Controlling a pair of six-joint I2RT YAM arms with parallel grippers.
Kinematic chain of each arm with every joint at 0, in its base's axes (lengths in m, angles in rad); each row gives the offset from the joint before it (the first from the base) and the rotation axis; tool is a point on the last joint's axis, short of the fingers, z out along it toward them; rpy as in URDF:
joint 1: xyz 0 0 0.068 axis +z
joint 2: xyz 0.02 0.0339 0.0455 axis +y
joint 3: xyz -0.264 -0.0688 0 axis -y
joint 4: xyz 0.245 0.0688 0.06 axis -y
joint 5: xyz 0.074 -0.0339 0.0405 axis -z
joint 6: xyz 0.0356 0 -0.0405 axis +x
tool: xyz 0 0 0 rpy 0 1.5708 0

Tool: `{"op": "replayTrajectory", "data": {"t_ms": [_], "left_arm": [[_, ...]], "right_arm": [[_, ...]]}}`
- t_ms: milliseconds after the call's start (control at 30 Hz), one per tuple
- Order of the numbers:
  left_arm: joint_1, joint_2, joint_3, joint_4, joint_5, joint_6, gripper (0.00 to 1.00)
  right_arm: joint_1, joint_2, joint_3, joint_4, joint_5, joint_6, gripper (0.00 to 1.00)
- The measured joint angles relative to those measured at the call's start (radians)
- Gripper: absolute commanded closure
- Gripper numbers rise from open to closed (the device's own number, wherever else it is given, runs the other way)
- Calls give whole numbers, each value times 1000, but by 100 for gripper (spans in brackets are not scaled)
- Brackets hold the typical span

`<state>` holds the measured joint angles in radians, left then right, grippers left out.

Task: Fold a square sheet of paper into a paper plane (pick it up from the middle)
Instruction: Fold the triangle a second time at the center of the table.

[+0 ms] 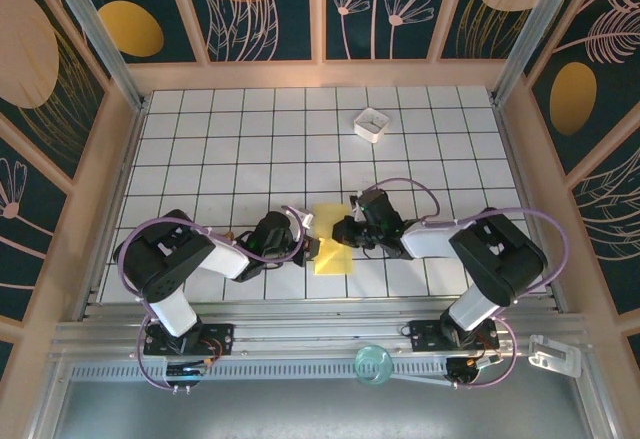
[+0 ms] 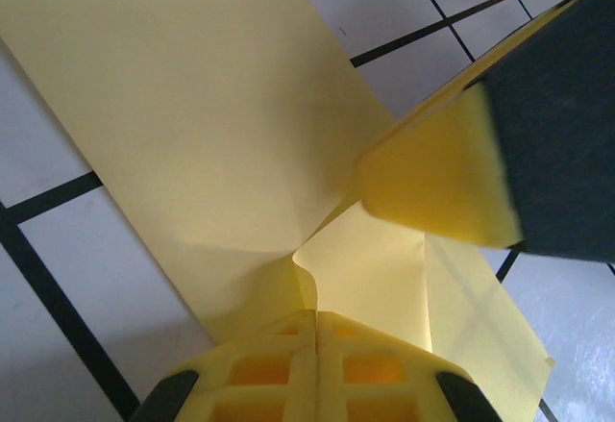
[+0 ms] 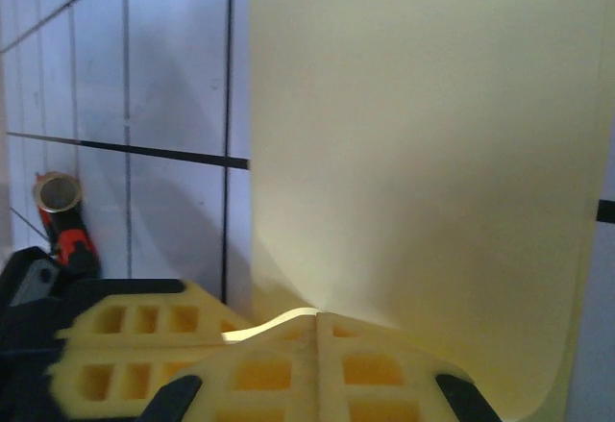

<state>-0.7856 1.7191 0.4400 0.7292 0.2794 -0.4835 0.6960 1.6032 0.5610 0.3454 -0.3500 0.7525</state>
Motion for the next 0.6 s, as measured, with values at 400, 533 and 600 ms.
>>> {"op": "replayTrajectory", "data": {"t_ms": [400, 533, 600], "left_arm": [[0, 0, 0, 0, 0, 0, 100], [0, 0, 0, 0, 0, 0, 100], [0, 0, 0, 0, 0, 0, 100]], "right_arm": [[-67, 14, -58, 64, -27, -24, 100], [-103, -30, -81, 33, -25, -44, 100], [-120, -61, -82, -6, -13, -55, 100]]}}
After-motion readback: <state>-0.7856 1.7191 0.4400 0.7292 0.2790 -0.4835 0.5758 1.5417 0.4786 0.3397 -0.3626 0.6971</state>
